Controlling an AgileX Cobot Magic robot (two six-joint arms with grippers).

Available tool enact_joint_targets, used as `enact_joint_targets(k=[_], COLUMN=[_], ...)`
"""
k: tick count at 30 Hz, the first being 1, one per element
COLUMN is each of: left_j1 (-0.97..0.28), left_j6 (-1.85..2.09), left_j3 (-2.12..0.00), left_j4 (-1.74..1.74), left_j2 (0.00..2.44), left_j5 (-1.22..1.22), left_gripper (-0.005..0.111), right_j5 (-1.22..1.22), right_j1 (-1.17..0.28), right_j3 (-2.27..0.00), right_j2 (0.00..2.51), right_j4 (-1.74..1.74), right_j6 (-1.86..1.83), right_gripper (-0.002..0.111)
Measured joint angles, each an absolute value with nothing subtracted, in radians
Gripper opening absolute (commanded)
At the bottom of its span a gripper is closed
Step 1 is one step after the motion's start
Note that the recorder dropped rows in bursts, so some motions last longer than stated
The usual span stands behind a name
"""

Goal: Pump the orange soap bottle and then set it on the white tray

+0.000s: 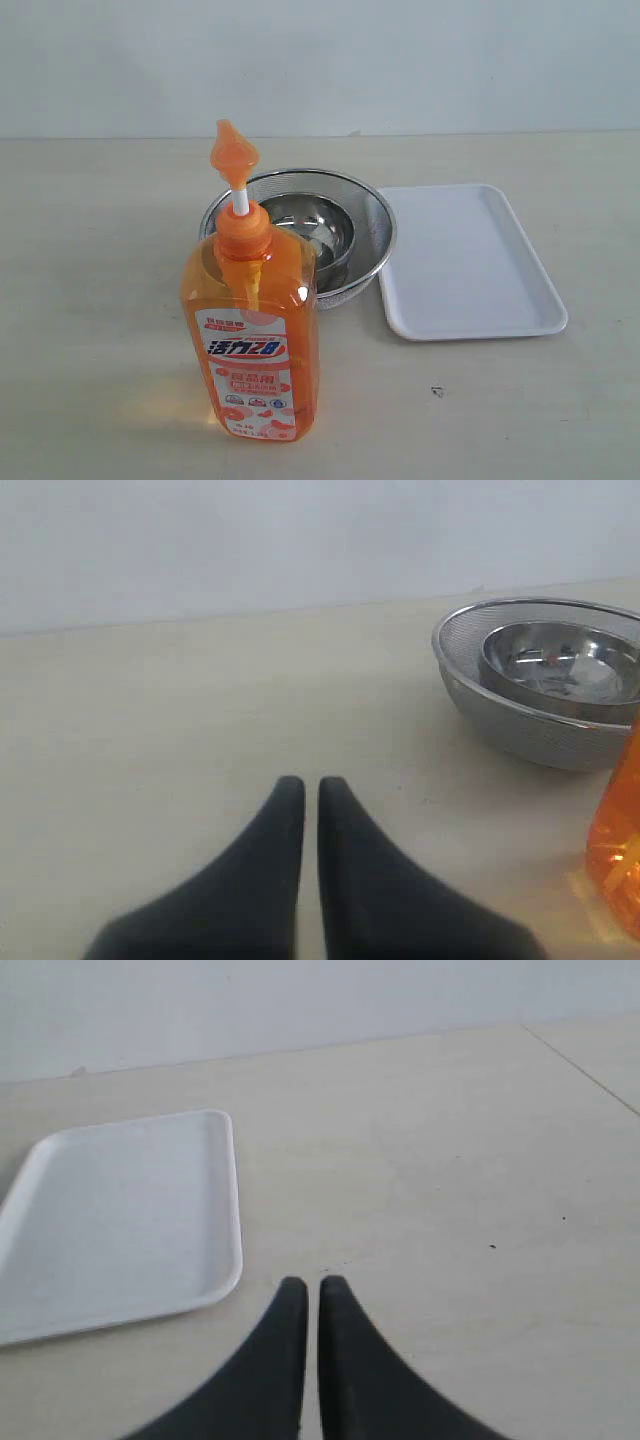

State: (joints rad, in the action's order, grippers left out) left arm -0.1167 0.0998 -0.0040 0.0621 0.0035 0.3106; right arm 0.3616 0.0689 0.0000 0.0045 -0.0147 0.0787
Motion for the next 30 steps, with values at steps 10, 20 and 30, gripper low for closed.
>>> enact_joint_targets(k=[10,20,30], left_j1=[-0.117,-0.117,-0.117], left_j6=[0.1,0.087,0.046], left_j3=[-0.004,-0.004,-0.188], left_j4=[0.062,0.064,0.247], left_j2=[0.004,0.004,0.001], left_j5=[0.311,0.281,0.199], left_gripper=[0.005,0.005,0.005], right_j5=[0.362,0.362,0.362], right_j1=[0.069,0.069,0.069], right_j3=[0.0,0.0,0.0], right_j2=[0.005,0.005,0.005], right_j4=[-0.015,-0.015,-0.015], right_j6=[0.079,0.079,0.079], right_gripper=[0.001,0.001,0.001])
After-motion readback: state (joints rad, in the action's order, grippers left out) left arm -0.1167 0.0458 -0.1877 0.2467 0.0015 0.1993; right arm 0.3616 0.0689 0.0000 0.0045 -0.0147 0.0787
